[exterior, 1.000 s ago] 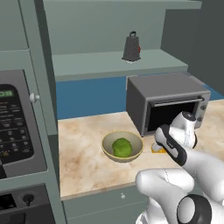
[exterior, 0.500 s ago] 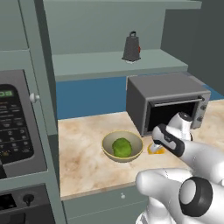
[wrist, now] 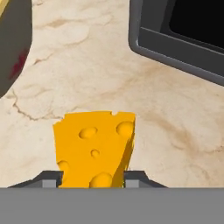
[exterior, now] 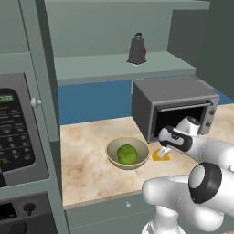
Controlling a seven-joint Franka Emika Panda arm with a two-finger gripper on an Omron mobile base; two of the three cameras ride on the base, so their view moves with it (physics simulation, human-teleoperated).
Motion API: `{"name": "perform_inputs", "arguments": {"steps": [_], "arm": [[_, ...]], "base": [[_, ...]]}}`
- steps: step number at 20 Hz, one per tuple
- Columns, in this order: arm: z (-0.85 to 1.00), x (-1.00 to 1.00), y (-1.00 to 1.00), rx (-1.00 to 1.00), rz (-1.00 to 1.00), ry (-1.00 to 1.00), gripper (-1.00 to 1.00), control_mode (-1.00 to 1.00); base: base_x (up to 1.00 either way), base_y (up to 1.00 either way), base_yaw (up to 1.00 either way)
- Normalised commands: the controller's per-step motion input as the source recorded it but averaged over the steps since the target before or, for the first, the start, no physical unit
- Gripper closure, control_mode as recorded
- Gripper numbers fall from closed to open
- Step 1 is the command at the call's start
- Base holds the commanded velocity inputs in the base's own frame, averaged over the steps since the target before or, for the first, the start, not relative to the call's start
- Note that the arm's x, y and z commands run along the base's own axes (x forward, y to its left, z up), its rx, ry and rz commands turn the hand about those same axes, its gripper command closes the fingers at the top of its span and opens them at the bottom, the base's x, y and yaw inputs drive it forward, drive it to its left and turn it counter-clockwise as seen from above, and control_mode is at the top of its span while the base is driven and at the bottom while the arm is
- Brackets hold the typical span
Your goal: Pick the cheese from the fridge and the cheese grater from the cabinet and place them next to the salad bowl.
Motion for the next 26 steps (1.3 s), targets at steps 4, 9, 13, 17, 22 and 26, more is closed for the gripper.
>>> {"name": "perform_inputs", "arguments": {"steps": [4,9,13,17,22,26], "arm": [[-0.26,-0.13,0.49,0.0,0.02,-0.14,-1.0,-1.0],[0.01,-0.26,0.14,-0.03,0.0,-0.13,-1.0,-1.0],[0.28,-0.41,0.01,0.0,-0.03,-0.18,-1.0,-1.0],[0.62,-0.28,0.26,0.0,-0.05,-0.12,-1.0,-1.0],[0.54,-0.27,0.29,0.0,-0.11,0.09,-1.0,-1.0],[0.56,-0.4,0.22,0.0,-0.21,0.1,-1.0,-1.0]], "base": [[0.0,0.0,0.0],[0.0,0.0,0.0],[0.0,0.0,0.0],[0.0,0.0,0.0],[0.0,0.0,0.0],[0.0,0.0,0.0]]}}
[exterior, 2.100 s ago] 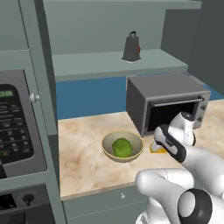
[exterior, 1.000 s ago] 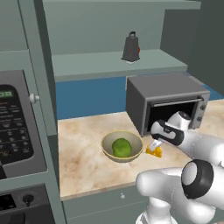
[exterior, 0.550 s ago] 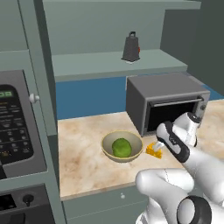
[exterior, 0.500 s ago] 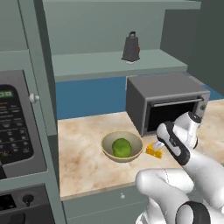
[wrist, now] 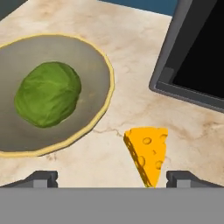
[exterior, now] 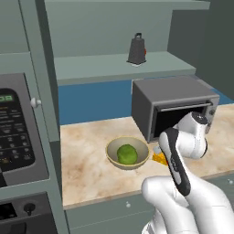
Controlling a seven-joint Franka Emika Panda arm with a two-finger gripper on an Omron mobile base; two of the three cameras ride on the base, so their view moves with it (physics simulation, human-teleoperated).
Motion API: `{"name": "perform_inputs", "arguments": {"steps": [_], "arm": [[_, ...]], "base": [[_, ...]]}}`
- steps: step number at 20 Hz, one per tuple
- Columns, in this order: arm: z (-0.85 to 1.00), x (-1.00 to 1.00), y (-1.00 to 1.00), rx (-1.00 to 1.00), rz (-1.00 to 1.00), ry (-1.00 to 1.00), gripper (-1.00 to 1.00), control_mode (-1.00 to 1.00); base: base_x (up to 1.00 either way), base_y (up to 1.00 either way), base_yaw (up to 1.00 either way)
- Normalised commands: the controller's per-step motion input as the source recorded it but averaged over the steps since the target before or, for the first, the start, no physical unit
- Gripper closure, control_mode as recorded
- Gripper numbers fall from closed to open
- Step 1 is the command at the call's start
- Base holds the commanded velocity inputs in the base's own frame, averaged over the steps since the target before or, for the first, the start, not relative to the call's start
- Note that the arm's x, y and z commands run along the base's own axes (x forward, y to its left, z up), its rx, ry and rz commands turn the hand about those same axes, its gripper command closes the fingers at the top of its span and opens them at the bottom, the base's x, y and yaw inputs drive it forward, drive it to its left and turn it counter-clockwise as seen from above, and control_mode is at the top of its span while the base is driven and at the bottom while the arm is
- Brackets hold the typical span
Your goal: Pick the cheese from the fridge and the cheese grater from the cabinet and place them next to the salad bowl.
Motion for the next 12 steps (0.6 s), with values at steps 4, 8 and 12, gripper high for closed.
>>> {"name": "perform_inputs", "arguments": {"steps": [4,8,12], "arm": [[0.79,-0.4,0.06,0.0,-0.22,0.05,-1.0,-1.0],[0.99,-0.31,0.0,0.0,-0.15,0.01,-1.0,-1.0],[1.0,-0.35,0.0,0.01,-0.1,0.0,-1.0,-1.0]], "base": [[0.0,0.0,0.0],[0.0,0.0,0.0],[0.0,0.0,0.0]]}}
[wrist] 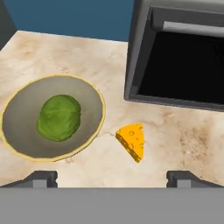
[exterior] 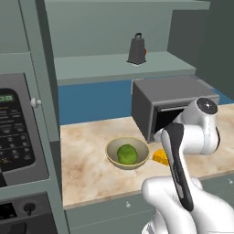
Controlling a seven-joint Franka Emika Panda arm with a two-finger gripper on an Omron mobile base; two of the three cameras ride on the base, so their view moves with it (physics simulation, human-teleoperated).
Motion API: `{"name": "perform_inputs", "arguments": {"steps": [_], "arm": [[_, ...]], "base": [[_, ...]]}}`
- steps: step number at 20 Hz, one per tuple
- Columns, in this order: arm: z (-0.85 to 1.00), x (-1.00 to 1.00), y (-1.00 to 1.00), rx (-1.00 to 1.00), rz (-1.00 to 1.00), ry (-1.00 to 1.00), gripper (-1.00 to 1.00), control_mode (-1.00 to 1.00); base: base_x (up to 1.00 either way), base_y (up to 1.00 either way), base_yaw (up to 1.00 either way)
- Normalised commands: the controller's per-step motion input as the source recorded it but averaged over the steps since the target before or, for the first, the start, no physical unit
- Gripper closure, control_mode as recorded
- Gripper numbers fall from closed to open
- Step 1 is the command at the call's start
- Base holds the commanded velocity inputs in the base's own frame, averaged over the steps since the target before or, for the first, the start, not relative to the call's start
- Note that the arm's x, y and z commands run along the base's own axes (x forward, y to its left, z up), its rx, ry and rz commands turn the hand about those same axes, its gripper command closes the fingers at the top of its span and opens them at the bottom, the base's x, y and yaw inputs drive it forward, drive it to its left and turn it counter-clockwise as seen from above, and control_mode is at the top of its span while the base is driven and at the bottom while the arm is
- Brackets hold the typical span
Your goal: Pick the cheese from the fridge and the cheese grater from the cabinet and place them next to the salad bowl.
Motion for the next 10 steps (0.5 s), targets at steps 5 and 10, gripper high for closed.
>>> {"name": "perform_inputs", "arguments": {"steps": [5,10], "arm": [[1.0,-0.3,0.0,0.01,-0.03,0.0,-1.0,-1.0],[1.0,-0.45,0.0,0.0,0.0,-0.02,-1.0,-1.0]], "base": [[0.0,0.0,0.0],[0.0,0.0,0.0]]}}
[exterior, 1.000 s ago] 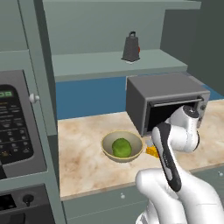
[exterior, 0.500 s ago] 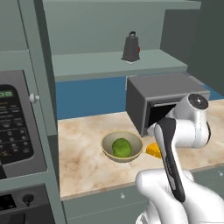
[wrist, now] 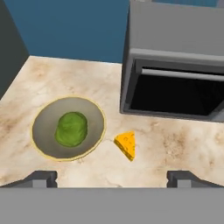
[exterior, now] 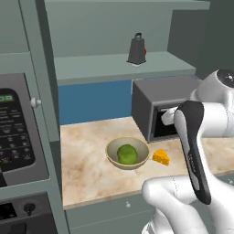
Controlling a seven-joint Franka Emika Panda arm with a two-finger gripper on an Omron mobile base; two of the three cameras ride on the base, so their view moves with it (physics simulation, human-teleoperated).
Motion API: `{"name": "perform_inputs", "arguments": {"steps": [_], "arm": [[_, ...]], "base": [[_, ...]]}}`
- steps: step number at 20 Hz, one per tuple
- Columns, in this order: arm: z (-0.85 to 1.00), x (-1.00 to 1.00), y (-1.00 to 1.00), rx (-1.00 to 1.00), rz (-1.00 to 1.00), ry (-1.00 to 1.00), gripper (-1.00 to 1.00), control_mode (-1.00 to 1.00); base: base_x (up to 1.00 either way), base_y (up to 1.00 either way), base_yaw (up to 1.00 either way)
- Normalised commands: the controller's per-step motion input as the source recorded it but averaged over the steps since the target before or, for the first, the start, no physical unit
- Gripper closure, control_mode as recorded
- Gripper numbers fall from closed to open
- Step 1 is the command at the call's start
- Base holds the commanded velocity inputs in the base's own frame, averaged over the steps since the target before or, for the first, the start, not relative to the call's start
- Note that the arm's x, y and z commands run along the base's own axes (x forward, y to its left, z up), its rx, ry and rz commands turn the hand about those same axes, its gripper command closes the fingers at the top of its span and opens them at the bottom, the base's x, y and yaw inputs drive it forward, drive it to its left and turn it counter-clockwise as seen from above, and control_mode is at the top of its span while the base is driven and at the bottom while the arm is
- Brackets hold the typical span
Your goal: Pick the cheese from the fridge and the cheese grater from the cabinet and place them next to the salad bowl.
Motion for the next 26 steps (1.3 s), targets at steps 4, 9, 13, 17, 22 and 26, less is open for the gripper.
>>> {"name": "perform_inputs", "arguments": {"steps": [4,9,13,17,22,26], "arm": [[0.69,-0.42,0.03,0.0,0.0,-0.31,-1.0,-1.0],[0.61,-0.25,0.04,0.0,0.0,-0.27,-1.0,-1.0],[0.62,-0.01,0.18,0.0,-0.03,-0.18,-1.0,-1.0],[0.55,0.0,0.18,0.0,-0.02,-0.14,-1.0,-1.0],[0.47,0.0,0.13,0.0,0.0,-0.2,-1.0,-1.0],[0.23,0.0,0.18,0.0,0.0,-0.18,-1.0,-1.0]], "base": [[0.0,0.0,0.0],[0.0,0.0,0.0],[0.0,0.0,0.0],[0.0,0.0,0.0],[0.0,0.0,0.0],[0.0,0.0,0.0]]}}
